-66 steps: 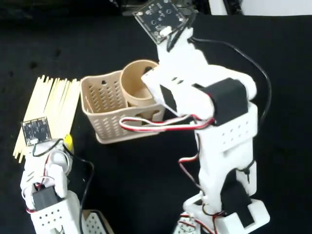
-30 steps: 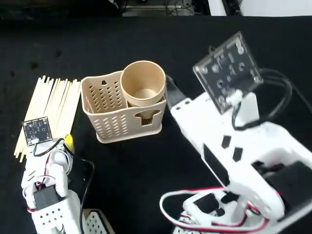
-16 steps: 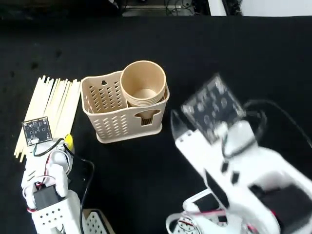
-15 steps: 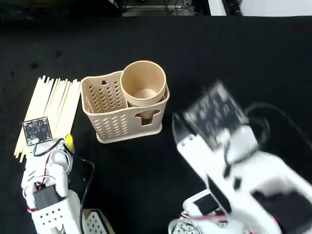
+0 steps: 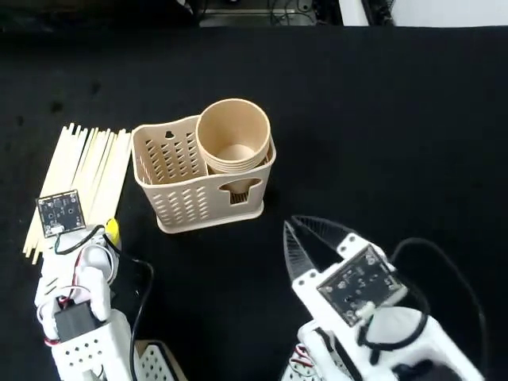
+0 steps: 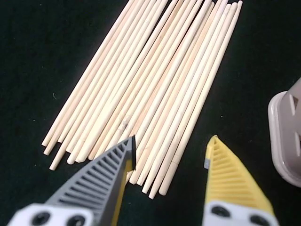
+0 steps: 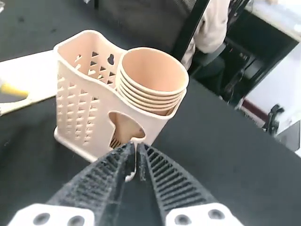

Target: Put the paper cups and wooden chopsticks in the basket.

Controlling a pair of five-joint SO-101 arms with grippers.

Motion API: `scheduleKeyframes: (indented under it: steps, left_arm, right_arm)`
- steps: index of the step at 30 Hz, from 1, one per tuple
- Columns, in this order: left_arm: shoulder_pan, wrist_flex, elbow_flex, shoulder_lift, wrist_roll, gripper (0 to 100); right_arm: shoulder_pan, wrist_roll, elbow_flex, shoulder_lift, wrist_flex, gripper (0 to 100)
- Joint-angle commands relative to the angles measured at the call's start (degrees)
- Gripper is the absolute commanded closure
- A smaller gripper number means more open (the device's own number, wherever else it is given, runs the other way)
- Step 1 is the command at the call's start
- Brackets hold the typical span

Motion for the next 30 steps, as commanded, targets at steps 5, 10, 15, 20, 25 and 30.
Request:
scheduleKeyframes:
  steps: [5, 10, 15, 20, 25, 30]
  left_arm:
    - [0.40, 0.26, 1.01, -0.18, -0.88, 75]
    - [0.22, -0.18, 0.84, -0.35, -3.69, 75]
    - [-1.01, 2.37, -7.69, 0.62, -9.05, 75]
    - [-4.53, 5.80, -20.62, 8.97, -12.92, 75]
    - [-4.70, 5.10, -31.87, 27.52, -17.76, 75]
    - [-4.62, -1.76, -41.27, 49.85, -21.01, 75]
  right_arm:
    - [9.85, 0.09, 18.51, -12.26, -18.73, 97.7]
    - [24.44, 0.00, 25.01, -16.22, -19.25, 97.7]
    - [28.66, 0.00, 33.27, -18.07, -20.13, 97.7]
    - [28.75, -2.46, 43.82, -17.98, -28.84, 97.7]
    - [31.21, -6.77, 48.66, -17.89, -32.79, 97.7]
    - [33.93, -6.68, 52.97, -17.89, -34.29, 97.7]
